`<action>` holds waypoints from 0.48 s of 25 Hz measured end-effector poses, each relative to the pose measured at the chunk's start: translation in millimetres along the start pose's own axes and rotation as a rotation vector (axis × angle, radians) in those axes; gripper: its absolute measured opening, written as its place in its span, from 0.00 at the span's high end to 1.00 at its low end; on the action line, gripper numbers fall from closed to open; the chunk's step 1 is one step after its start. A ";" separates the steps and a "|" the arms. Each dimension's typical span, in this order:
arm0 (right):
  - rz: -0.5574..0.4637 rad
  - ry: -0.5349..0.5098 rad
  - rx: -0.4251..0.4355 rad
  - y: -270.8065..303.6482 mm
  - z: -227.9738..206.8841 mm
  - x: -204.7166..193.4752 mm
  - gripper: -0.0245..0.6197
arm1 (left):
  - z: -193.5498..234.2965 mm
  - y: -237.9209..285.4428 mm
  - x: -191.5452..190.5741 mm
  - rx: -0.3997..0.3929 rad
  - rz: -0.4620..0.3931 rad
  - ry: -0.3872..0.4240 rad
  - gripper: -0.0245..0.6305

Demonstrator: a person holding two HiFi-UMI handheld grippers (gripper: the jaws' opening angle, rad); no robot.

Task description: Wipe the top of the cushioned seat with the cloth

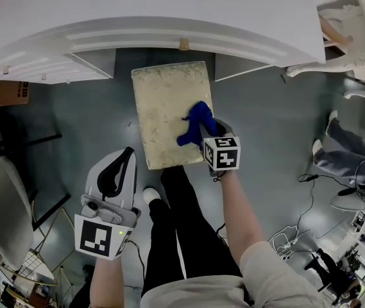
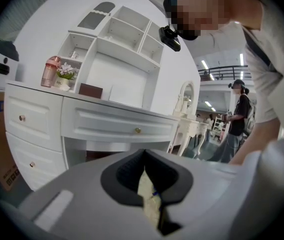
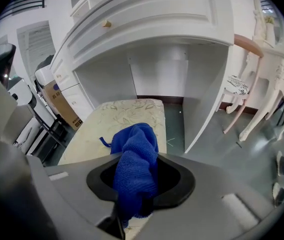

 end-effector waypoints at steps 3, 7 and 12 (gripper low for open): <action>0.007 0.026 -0.018 -3.2 -9.4 -5.6 0.77 | -0.6 -0.8 -0.6 -0.004 0.003 0.001 0.98; 0.010 0.020 -0.025 -4.6 -11.3 -8.1 0.77 | 0.0 -3.1 -1.8 -0.004 0.000 0.000 0.98; 0.013 0.004 -0.019 -7.7 -7.5 -13.0 0.78 | -0.7 -5.7 -2.9 -0.003 -0.001 -0.002 0.98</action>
Point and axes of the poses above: the fingertips, and each gripper's own axes: y forward along the fingers, z to its left, x out of its top, the point moved 10 cm from there along -y, backward along the fingers, and after that the axes turned 8 degrees about -y, right-handed, at the moved point
